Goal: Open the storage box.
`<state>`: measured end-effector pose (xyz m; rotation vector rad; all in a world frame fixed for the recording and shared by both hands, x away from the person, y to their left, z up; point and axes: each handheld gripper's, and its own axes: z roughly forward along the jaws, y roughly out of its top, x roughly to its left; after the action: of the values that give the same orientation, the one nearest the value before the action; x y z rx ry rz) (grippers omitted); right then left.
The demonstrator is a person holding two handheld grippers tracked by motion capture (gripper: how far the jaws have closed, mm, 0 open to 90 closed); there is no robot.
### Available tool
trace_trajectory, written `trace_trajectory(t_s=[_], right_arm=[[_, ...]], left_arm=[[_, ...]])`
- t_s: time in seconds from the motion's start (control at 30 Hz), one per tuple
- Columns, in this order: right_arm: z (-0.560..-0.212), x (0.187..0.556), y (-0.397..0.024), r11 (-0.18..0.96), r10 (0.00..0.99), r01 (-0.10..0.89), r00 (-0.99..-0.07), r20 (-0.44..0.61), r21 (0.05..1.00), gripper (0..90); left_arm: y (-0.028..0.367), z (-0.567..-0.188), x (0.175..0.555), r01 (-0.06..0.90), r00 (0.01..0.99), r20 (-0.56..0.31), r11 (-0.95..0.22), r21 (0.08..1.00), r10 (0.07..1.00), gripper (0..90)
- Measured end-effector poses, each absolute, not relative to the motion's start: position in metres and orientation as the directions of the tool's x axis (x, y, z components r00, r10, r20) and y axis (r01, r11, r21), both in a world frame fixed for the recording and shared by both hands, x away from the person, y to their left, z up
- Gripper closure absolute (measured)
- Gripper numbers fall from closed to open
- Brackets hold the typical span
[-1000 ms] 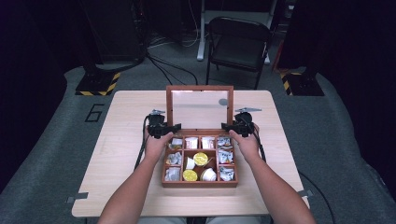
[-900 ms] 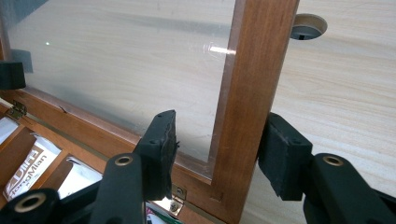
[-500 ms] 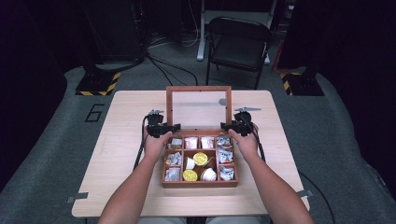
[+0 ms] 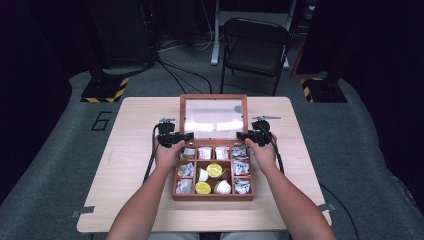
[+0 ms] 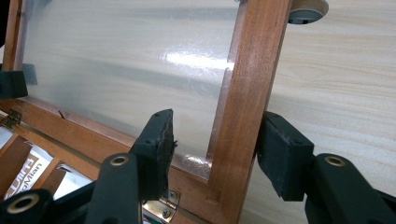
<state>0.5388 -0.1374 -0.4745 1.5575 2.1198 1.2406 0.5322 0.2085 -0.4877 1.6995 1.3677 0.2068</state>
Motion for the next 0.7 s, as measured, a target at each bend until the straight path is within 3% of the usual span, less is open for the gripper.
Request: trace_trajectory(t_s=[0.7], right_arm=[[-0.4795,0.5417,-0.1357,0.053,0.876,0.700,-0.375,0.303,0.712,44.5]], left_arm=[[0.2097,-0.4929,0.5346,0.718,0.338,-0.407,0.046,0.694,0.849,37.0]])
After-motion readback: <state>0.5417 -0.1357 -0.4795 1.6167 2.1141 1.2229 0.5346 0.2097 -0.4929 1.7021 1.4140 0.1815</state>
